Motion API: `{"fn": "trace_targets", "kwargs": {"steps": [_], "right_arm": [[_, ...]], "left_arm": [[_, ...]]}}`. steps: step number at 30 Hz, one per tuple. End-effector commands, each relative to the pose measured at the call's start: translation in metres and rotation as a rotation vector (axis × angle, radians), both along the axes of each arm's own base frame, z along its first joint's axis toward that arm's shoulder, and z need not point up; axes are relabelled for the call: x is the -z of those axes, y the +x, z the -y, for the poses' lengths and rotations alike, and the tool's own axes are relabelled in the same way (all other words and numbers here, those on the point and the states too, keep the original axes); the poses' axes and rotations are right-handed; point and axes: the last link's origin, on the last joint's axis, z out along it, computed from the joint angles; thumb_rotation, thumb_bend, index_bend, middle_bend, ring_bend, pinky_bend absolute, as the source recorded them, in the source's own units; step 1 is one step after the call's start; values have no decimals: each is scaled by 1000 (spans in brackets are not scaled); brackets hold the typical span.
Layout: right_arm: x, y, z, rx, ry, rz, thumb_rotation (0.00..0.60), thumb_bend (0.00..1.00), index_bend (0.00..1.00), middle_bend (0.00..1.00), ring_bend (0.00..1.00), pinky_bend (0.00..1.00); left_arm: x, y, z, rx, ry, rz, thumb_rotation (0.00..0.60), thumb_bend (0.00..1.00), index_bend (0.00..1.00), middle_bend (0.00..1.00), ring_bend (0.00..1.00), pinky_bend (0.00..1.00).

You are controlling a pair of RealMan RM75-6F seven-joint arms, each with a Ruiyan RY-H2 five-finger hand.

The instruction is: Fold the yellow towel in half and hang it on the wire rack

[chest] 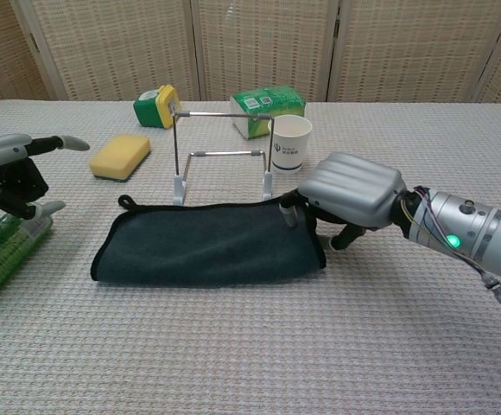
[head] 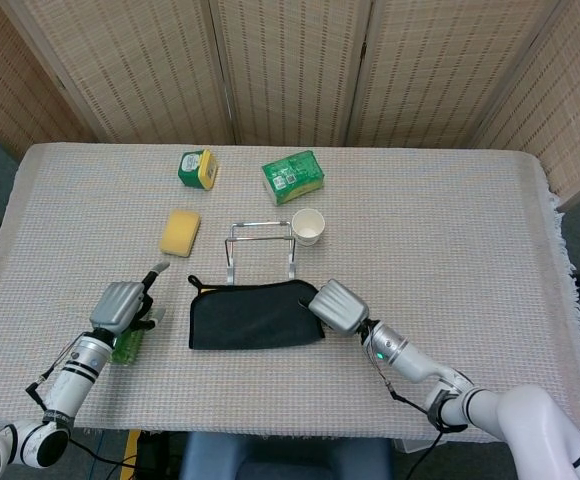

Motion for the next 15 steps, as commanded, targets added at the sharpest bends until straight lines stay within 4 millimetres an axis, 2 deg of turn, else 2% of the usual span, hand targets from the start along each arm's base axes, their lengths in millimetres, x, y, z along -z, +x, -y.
{"fn": "trace_targets", "kwargs": {"steps": [1, 9, 11, 15], "right_arm": [[1, 3, 1, -6, -2, 11, 600, 424, 475, 905, 1000, 1000], [-3, 16, 4, -19, -9, 80, 600, 564, 634, 908, 1000, 1000], [-11, 23, 5, -36, -23, 118, 600, 584, 675, 909, 1000, 1000], [-29, 40, 6, -57, -48, 206, 600, 597, 694, 912, 1000, 1000]], "left_arm": [[0, 0, 0, 2, 1, -3, 600, 439, 78, 936, 911, 945], [-4, 0, -1, -3, 13, -2, 600, 439, 79, 936, 911, 945], [-7, -1, -1, -2, 19, -5, 600, 439, 79, 936, 911, 945], [-12, -1, -1, 10, 39, -20, 600, 439, 79, 936, 911, 945]]}}
